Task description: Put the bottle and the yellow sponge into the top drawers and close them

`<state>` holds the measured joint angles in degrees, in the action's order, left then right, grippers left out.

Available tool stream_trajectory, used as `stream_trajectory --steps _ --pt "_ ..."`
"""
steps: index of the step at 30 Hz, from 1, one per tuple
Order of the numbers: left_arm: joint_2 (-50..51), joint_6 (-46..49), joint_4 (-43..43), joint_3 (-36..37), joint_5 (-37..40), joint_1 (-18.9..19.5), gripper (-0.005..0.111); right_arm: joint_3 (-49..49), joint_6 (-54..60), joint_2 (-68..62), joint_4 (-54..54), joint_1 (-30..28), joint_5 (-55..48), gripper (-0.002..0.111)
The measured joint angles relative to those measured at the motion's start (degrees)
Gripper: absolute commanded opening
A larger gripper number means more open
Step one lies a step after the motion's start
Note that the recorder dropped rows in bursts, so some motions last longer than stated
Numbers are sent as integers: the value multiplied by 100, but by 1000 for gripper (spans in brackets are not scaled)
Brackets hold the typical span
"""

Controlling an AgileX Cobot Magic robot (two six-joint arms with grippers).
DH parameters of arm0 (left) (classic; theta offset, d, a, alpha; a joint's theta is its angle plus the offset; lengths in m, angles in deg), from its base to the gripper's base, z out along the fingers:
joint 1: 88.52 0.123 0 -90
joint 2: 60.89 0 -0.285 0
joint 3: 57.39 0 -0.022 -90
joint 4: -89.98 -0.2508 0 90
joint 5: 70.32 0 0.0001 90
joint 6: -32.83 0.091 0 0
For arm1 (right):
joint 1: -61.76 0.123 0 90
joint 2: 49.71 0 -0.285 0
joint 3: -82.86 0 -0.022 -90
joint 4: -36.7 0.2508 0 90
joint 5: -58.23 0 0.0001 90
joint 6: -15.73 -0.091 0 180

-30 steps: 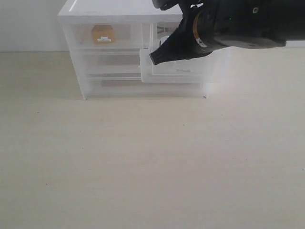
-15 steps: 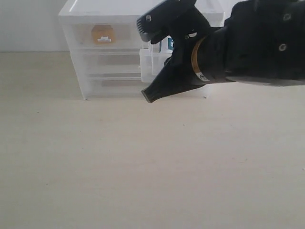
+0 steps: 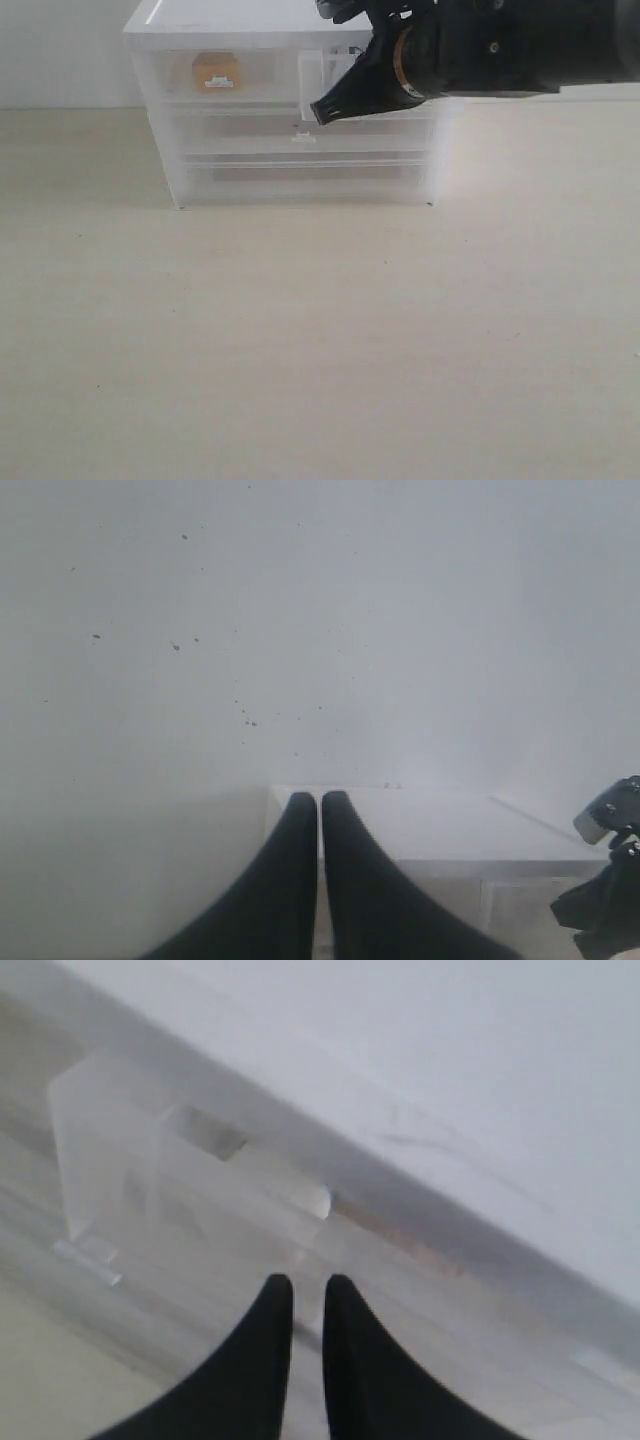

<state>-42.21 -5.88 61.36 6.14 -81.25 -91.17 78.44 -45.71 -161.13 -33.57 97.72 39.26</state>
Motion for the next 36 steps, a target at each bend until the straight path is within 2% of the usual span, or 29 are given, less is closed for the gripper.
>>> stream_trajectory --steps 6,11,15,19,22,25,27,30,33,36 --pt "0 0 0 0 0 0 4 560 -207 -363 288 -103 -434 12" --pt "0 0 0 0 0 0 4 196 147 86 481 -17 -928 12" --pt "0 0 0 0 11 0 4 -1089 -374 1158 259 73 -928 12" --pt "0 0 0 0 11 0 4 -2895 -2242 2690 -825 114 -301 12" --pt "0 0 0 0 11 0 4 -4221 -3911 3807 -2035 114 64 12" --pt "0 0 0 0 11 0 4 -5166 -4948 4793 -2640 114 269 12" --pt "0 0 0 0 11 0 4 -5631 -5168 5415 -2771 114 296 12" --pt "0 0 0 0 11 0 4 -6127 -4386 6333 -1711 114 230 12" --pt "0 0 0 0 11 0 4 -6338 -2106 7119 629 114 5 12" --pt "0 0 0 0 11 0 4 -6540 822 7807 3443 114 514 12"
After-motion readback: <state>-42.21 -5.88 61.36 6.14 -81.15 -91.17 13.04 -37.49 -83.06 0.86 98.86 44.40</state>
